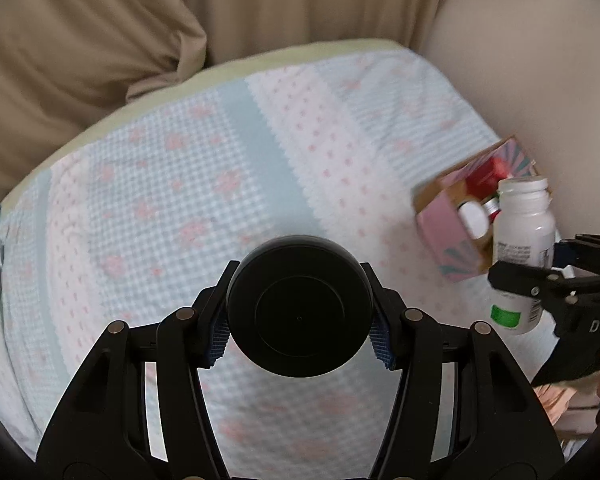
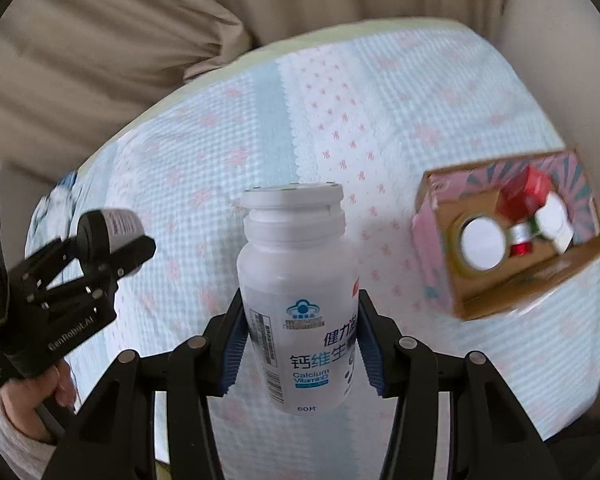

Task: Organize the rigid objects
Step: 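Lift and carry the black jar and pill bottle toward the pink box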

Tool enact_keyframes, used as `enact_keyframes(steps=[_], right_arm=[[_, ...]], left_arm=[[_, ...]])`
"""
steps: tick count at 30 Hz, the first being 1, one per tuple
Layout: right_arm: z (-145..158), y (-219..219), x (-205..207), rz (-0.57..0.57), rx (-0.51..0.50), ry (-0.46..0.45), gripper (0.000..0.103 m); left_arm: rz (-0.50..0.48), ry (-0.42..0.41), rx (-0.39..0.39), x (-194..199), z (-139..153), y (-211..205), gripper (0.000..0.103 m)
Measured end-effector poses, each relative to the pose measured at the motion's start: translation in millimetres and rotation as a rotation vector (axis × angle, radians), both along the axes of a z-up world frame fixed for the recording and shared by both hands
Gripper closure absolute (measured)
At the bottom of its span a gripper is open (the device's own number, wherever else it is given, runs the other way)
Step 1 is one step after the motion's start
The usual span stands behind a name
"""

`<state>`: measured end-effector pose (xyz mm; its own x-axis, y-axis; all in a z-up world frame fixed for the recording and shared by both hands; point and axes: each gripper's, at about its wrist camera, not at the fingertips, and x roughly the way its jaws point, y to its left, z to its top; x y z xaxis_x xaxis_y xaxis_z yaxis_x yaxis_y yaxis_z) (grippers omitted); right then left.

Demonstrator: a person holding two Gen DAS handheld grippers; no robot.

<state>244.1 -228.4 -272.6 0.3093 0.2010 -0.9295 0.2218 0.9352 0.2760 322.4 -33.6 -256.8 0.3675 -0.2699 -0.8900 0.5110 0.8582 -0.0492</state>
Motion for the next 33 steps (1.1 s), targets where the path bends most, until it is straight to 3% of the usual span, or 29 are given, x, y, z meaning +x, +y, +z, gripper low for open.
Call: enact_keyframes(steps=[8,17,24,33], right_arm=[[37.3,-58.9,-22.6,0.101,0.042,-0.045,0.057],[46.4,-143.9,-35.5,0.233,0.063,-0.063,0.057],[38.0,-214.6,-31.5,0.249,0.028,-0.043,0.057],[-18.0,-290.6,-12.8,0.166,0.051,0.052,0.057]], left_arm=[[0.103,-0.051,-0.011,-45.7,41.3,-52.7,0.05],[0.209,-0.018,-0.046,-77.1,45.5,-137.7,0.05],[0.228,0.021,-0.056,-84.1,24.9,-198.9,0.05],[0.189,0.118,-0.027,-61.5,-37.9,-272.7,0.05]])
